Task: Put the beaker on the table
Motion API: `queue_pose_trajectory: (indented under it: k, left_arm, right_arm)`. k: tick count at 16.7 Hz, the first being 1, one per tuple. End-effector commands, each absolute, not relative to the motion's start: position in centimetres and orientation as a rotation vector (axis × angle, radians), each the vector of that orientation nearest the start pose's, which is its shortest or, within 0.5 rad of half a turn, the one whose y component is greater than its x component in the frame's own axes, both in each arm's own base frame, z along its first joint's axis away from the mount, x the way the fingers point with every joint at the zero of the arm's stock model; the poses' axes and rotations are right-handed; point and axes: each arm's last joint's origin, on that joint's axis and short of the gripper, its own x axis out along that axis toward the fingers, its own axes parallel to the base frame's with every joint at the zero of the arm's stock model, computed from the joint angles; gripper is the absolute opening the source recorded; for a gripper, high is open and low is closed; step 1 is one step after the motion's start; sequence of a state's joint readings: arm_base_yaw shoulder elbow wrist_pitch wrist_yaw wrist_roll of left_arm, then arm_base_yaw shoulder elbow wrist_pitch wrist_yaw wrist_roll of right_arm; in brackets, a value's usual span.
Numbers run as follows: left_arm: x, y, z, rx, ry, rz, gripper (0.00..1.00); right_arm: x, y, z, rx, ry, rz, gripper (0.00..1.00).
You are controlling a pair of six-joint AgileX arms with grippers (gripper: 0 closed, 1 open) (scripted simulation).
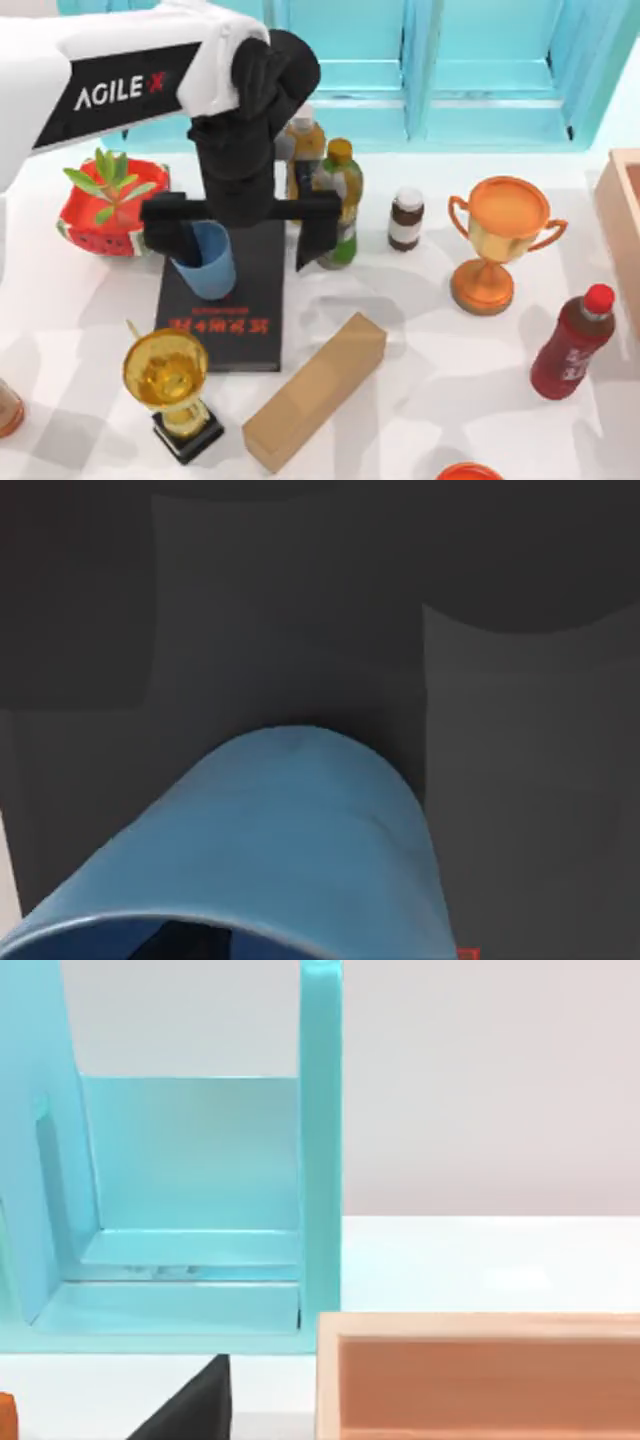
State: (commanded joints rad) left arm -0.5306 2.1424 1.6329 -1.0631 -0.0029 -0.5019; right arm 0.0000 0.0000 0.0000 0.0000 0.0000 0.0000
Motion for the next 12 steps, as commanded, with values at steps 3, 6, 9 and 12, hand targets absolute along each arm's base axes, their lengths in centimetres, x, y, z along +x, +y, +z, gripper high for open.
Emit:
queue_pose_trajectory:
  k: [3,6,9,12]
  left_arm:
    - [35.75,-20.47,15.54,0.02,1.569,-0.012,1.0]
    - [35.75,-20.47,15.54,0.02,1.569,-0.012,0.85]
    - [35.75,-20.47,15.54,0.02,1.569,-0.012,0.62]
    - [35.75,-20.47,15.54,0.02,1.569,-0.012,0.4]
  right_arm:
    - [10.57,-0.12,16.0,0.0,0.0,0.0,1.0]
    - [10.57,-0.12,16.0,0.0,0.0,0.0,1.0]
    - [10.57,-0.12,16.0,0.0,0.0,0.0,1.0]
    - [10.57,-0.12,16.0,0.0,0.0,0.0,1.0]
